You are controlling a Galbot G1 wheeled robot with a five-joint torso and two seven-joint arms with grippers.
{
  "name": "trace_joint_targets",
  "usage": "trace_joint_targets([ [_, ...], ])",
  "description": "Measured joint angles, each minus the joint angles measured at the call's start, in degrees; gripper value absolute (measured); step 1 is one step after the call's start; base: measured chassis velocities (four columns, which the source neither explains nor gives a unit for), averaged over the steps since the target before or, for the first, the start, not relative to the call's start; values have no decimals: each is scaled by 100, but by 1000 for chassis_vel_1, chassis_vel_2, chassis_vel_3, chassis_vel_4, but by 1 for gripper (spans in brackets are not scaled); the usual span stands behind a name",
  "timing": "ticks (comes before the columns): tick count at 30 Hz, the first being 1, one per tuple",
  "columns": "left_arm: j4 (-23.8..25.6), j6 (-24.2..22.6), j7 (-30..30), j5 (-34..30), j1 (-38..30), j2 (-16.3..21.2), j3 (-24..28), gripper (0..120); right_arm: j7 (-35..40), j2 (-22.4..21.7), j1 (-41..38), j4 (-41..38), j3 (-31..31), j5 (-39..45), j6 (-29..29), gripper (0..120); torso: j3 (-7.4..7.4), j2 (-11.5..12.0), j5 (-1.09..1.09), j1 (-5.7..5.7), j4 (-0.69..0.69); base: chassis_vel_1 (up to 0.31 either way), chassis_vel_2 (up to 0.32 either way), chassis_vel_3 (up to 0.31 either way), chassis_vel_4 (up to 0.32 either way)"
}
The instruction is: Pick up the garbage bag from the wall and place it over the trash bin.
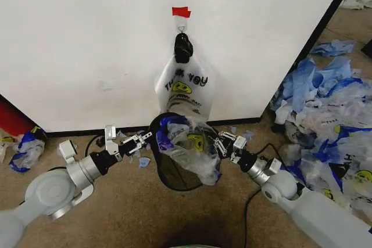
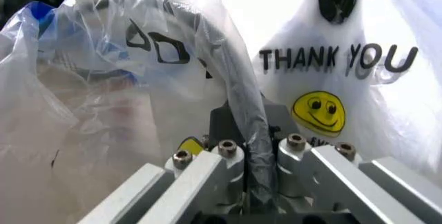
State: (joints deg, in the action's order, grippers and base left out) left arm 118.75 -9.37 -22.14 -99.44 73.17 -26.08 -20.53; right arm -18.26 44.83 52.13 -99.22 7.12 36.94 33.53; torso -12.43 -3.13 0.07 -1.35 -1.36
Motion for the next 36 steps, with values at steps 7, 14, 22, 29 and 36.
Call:
trace_joint_targets([
  [7, -70, 117, -434, 7, -72, 80, 119, 100, 107, 70, -6, -30, 42, 10, -67, 1, 0, 0, 1, 0, 0, 0, 0, 0, 0],
  [14, -150, 334, -865, -35, -169, 80, 177, 98, 78, 153, -44, -27, 131, 3, -122, 1, 0, 1, 0, 0, 1, 0, 0, 0, 0],
  [22, -173, 216, -956, -25, -129, 92, 211, 97, 85, 240, -142, -57, 184, 37, -152, 1, 0, 1, 0, 0, 1, 0, 0, 0, 0],
  [29, -235, 258, -831, 8, -114, 67, 213, 96, 131, 226, -194, -119, 184, 60, -166, 1, 1, 1, 0, 0, 1, 0, 0, 0, 0],
  [36, -472, 392, -754, -96, -210, 79, 155, 96, 146, 197, -154, -145, 185, 65, -166, 1, 1, 1, 1, 0, 0, 0, 0, 0, 0],
])
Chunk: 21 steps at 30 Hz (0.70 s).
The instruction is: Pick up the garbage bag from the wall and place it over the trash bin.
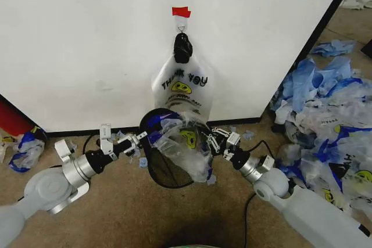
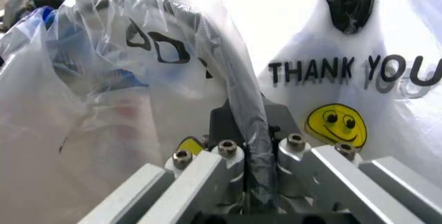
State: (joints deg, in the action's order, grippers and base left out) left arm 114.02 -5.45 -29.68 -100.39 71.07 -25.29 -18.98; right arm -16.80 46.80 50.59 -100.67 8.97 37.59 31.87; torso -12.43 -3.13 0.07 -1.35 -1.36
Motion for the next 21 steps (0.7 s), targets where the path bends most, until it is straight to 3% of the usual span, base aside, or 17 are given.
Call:
trace_joint_targets([
  [21, 299, -193, -103, -19, 93, 70, 51, 93, 36, 69, -11, -7, 34, -51, 0, 1, 0, 0, 0, 0, 0, 0, 0, 0, 0],
])
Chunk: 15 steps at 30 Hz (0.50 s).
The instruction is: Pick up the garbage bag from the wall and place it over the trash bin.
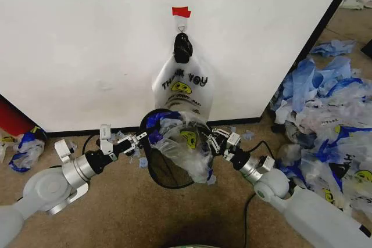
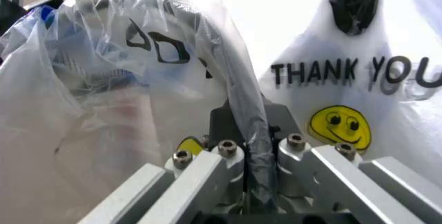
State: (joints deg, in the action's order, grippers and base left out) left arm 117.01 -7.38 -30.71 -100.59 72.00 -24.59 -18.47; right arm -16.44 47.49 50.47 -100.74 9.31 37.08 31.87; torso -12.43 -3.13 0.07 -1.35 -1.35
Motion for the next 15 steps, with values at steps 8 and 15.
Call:
trace_joint_targets([
  [8, 16, 41, -13, -29, -49, -17, 36, 74, 3, 78, -15, 5, 70, -37, -25, 1, 0, 0, 0, 0, 0, 0, 0, 0, 0],
  [15, 13, 102, 51, -74, -66, 13, 43, 49, 3, 107, -30, 17, 98, -53, -37, 1, 0, 0, 0, 0, 0, 0, 0, 0, 0],
])
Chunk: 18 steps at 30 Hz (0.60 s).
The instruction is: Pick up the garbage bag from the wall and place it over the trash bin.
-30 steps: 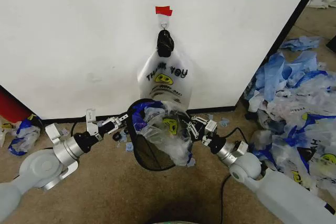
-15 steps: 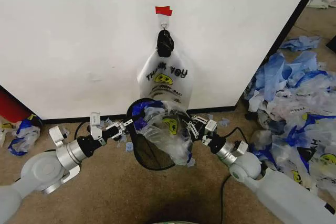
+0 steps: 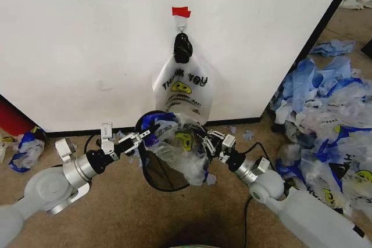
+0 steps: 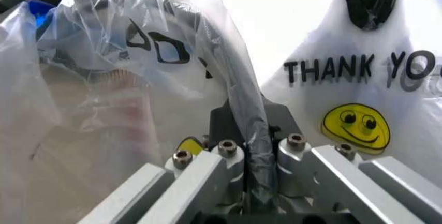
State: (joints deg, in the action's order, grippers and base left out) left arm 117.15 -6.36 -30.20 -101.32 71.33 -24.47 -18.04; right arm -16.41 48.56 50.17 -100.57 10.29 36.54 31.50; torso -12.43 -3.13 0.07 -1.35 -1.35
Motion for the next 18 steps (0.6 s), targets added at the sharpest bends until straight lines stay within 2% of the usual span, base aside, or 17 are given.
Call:
trace_joint_targets([
  [4, -5, 30, 30, -13, -4, 27, -5, 31, 0, 18, -12, 35, 9, -7, 0, 1, 0, 0, 0, 0, 0, 0, 0, 0, 0],
  [6, -5, 34, 38, -14, -6, 30, -5, 28, 0, 23, -19, 41, 13, -8, 0, 1, 0, 0, 0, 0, 0, 0, 0, 0, 0],
  [12, 8, 88, 92, -12, 48, 47, -25, 3, -5, 20, -49, 66, 24, -1, -1, 1, 0, 0, -1, 0, 0, 0, 0, 0, 0],
  [18, 6, 130, 141, -2, 58, 73, -30, 0, -14, -18, -29, 75, -13, 10, 10, 1, 0, 0, 0, 0, 0, 0, 0, 0, 0],
])
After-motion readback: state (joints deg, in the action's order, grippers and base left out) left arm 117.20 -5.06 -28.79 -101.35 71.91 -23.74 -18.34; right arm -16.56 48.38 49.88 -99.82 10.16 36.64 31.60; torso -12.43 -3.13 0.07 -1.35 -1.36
